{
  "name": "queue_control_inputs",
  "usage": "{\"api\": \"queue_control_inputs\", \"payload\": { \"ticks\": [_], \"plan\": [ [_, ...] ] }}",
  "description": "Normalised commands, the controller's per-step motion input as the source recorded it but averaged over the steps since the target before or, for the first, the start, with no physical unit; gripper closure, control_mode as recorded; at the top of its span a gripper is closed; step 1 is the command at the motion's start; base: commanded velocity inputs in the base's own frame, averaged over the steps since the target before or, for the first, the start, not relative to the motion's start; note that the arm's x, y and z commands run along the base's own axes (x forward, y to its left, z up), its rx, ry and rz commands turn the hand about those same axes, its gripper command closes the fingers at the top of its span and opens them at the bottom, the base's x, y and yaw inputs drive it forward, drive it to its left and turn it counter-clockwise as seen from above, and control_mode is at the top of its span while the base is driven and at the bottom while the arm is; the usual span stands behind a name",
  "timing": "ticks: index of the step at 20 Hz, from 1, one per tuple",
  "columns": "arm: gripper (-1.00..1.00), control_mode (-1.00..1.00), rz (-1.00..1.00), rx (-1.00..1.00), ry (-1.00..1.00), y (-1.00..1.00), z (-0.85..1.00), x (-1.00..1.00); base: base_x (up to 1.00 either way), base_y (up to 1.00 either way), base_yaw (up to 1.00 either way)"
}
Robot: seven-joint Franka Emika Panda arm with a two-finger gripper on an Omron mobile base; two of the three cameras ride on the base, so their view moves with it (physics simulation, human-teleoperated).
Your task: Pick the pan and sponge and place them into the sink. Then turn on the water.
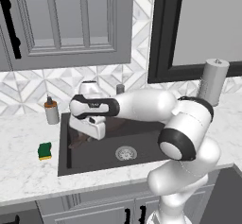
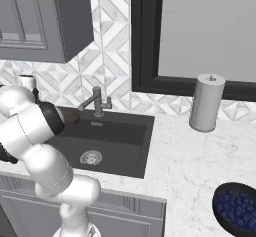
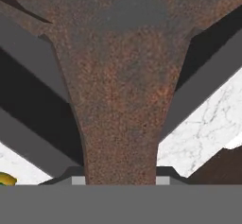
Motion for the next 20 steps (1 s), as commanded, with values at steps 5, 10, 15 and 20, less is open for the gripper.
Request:
{"api": "queue_control_inputs", "payload": {
  "ticks": [5, 10, 15, 20],
  "plan": [
    [1.0, -1.0, -0.29, 0.0, 0.01, -0.13, -0.08, 0.0, 0.0, 0.0, 0.0],
    [1.0, -1.0, -0.12, 0.0, 0.0, -0.16, 0.0, 0.04, 0.0, 0.0, 0.0],
    [1.0, -1.0, -0.18, 0.0, 0.0, -0.16, -0.07, 0.26, 0.0, 0.0, 0.0],
    [1.0, -1.0, -0.17, 0.0, 0.0, -0.13, -0.14, 0.21, 0.0, 0.0, 0.0]
  ]
}}
